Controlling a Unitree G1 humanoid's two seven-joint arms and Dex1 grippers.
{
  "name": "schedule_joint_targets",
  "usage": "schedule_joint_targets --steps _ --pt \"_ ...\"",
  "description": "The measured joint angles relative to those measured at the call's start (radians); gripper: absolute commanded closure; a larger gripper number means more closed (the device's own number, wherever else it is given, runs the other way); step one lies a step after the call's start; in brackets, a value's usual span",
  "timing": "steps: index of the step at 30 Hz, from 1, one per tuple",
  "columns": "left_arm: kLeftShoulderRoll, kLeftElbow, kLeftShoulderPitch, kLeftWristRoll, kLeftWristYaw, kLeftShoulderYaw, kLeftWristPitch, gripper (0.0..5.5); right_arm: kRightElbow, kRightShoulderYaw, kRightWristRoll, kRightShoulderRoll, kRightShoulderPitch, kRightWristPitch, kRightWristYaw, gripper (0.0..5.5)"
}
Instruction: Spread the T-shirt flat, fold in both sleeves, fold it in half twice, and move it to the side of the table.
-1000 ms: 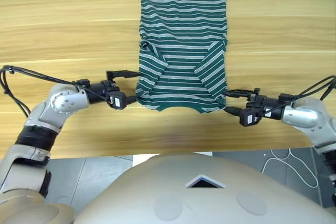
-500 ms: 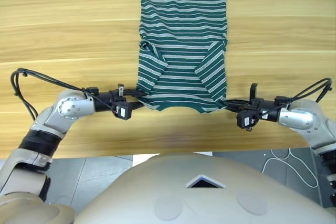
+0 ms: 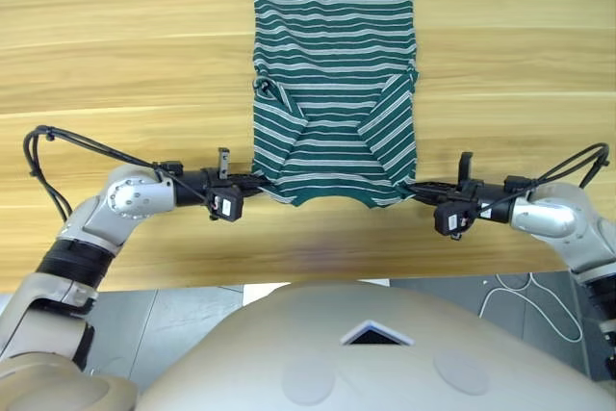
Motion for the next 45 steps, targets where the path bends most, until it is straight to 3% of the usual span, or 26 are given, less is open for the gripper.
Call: schedule_joint_targets --steps 9,20,28,36,45 --pt "0.016 -0.053 0.051 -0.089 -0.011 0.032 -0.048 5.47 -0.072 -0.059 0.095 -0.046 0.075 -0.043 0.001 5.50" --pt "0.176 -0.222 0.309 -0.334 -0.008 0.150 -0.251 5.47 -0.204 -0.320 0.318 -0.143 0.394 -0.265 -0.021 5.50" --pt "0.225 -0.273 0.355 -0.445 -0.022 0.150 -0.307 5.47 -0.231 -0.382 0.365 -0.144 0.483 -0.310 -0.020 5.50" --pt "0.044 -0.038 0.081 -0.276 -0.019 0.144 -0.132 5.47 -0.203 -0.345 0.268 -0.040 0.250 -0.103 -0.051 5.50" --pt "-0.135 0.367 -0.323 -0.141 0.092 0.195 -0.017 5.47 0.065 -0.193 -0.109 0.171 -0.303 0.202 -0.242 5.50"
